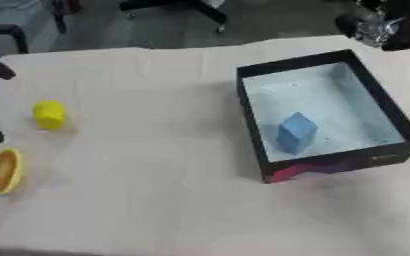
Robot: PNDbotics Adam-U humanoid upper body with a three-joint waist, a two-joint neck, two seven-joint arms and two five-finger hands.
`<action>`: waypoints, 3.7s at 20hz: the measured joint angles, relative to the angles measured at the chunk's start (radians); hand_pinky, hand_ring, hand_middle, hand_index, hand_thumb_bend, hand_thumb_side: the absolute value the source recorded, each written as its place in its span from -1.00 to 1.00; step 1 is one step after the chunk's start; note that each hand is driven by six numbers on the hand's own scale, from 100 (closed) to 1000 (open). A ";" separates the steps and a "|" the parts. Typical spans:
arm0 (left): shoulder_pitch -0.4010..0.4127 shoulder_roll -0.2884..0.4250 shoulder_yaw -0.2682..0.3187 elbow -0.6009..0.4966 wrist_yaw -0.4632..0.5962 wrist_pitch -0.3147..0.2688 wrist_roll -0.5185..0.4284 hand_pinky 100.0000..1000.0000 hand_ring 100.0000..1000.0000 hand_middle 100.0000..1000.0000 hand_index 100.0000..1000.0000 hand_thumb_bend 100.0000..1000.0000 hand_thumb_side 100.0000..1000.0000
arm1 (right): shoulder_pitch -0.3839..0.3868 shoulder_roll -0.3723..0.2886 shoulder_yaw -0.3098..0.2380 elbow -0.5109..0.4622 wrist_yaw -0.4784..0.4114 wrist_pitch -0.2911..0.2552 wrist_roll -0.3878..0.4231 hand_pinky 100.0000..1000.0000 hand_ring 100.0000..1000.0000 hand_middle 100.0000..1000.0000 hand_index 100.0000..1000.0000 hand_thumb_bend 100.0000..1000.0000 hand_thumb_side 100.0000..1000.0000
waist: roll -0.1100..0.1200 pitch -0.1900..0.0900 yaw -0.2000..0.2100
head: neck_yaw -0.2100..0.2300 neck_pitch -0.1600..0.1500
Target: Pick up the objects with one hand, pass them to the other hand, and then place them into the box on the other side of the table.
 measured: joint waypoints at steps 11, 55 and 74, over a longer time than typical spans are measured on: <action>0.029 0.009 -0.025 0.017 -0.045 -0.009 -0.060 0.67 0.72 0.57 0.68 0.36 -0.88 | 0.009 0.000 0.000 0.000 0.011 -0.003 -0.001 1.00 1.00 0.57 1.00 -0.64 -0.76 | 0.000 0.000 -0.010 | 0.000 0.000; -0.057 -0.221 -0.079 0.535 -0.418 -0.003 0.072 0.52 0.59 0.37 0.13 -0.17 -1.00 | 0.041 0.037 0.012 0.017 0.097 -0.030 0.039 1.00 1.00 0.56 1.00 -0.67 -0.67 | 0.004 0.000 -0.039 | 0.020 -0.002; -0.061 -0.166 -0.066 0.438 -0.404 0.040 0.047 0.48 0.45 0.20 -0.26 -0.11 -1.00 | 0.043 0.037 0.007 0.025 0.105 -0.036 0.041 1.00 1.00 0.56 1.00 -0.66 -0.68 | 0.004 0.000 -0.034 | 0.020 -0.002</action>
